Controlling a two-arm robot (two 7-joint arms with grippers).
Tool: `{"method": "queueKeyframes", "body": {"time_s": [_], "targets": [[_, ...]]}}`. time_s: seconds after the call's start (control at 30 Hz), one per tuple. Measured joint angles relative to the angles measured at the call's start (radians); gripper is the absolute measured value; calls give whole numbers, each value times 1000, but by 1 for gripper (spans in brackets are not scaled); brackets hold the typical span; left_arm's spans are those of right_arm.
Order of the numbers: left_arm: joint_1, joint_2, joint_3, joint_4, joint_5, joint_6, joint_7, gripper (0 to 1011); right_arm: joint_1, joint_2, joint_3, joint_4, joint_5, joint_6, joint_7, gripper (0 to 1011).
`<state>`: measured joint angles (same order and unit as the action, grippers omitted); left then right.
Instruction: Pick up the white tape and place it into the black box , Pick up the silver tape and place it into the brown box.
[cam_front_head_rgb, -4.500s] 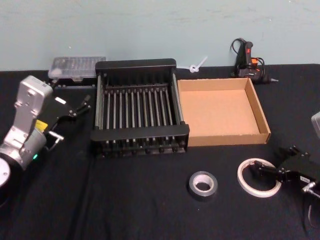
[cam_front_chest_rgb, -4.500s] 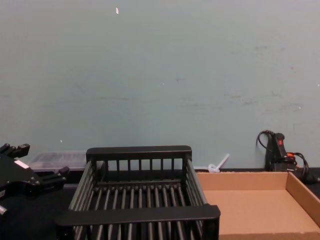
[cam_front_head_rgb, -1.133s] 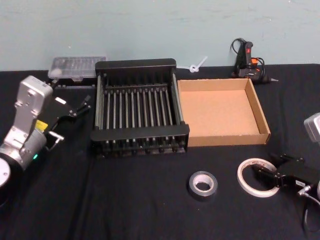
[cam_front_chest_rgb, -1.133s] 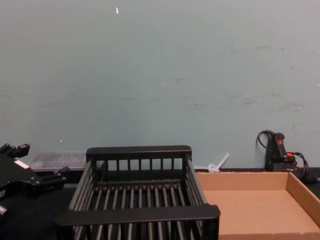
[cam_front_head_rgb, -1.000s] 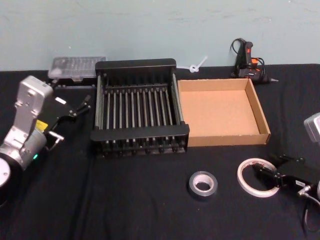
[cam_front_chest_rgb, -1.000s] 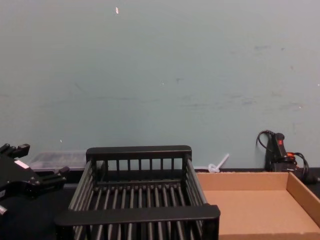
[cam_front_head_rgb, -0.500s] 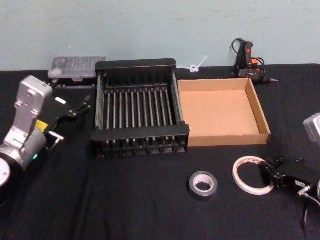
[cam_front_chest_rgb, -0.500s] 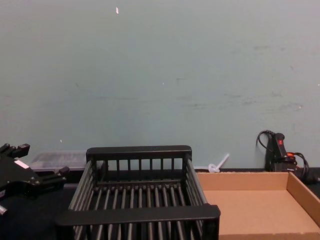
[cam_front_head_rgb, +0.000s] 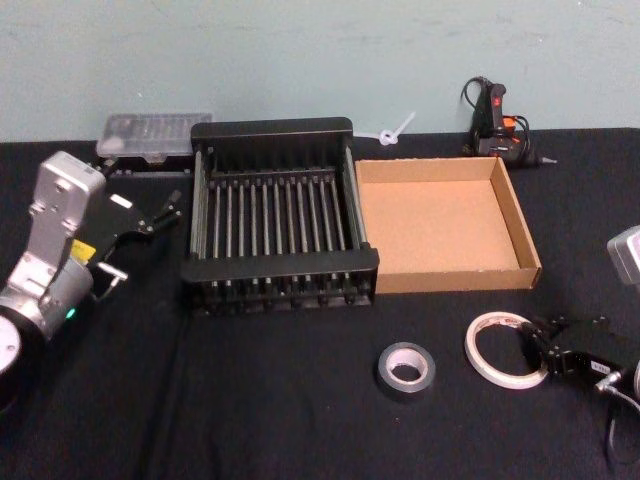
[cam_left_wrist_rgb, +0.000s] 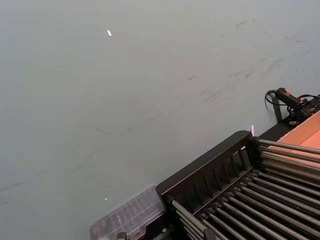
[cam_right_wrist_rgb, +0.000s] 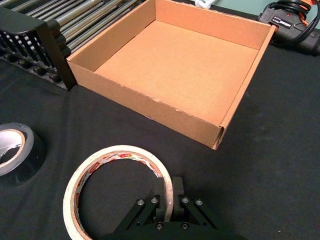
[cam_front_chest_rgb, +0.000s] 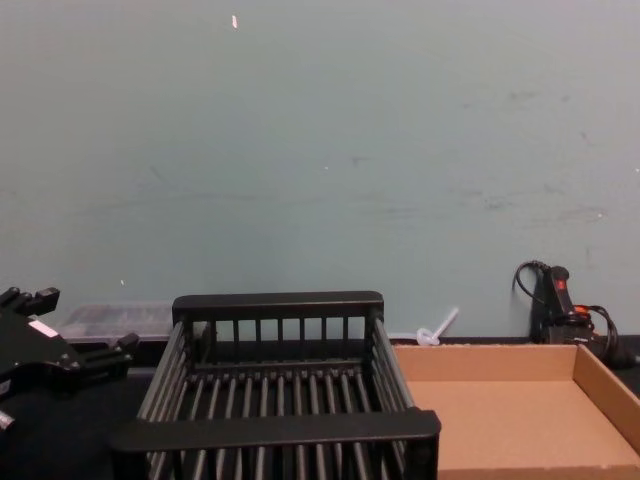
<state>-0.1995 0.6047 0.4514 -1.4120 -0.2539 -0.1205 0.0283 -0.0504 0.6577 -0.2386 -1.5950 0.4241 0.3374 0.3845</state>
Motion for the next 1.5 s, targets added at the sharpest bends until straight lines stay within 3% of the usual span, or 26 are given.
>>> {"method": "queueKeyframes", "body": {"time_s": [0.37,0.97,1.23,1.5], "targets": [[0,0,0,0,0,0,0,1002,0,0,0,0,0,0,0,101],[0,0,0,0,0,0,0,1001,-24,-11,46,-68,-52,-84,-33,101],[0,0,0,0,0,0,0,1001,5,-35,51,-72,-59,-102,-24,101],[0,0,0,0,0,0,0,1001,66,-69,24,-44,-74,-114,-12,101]]}}
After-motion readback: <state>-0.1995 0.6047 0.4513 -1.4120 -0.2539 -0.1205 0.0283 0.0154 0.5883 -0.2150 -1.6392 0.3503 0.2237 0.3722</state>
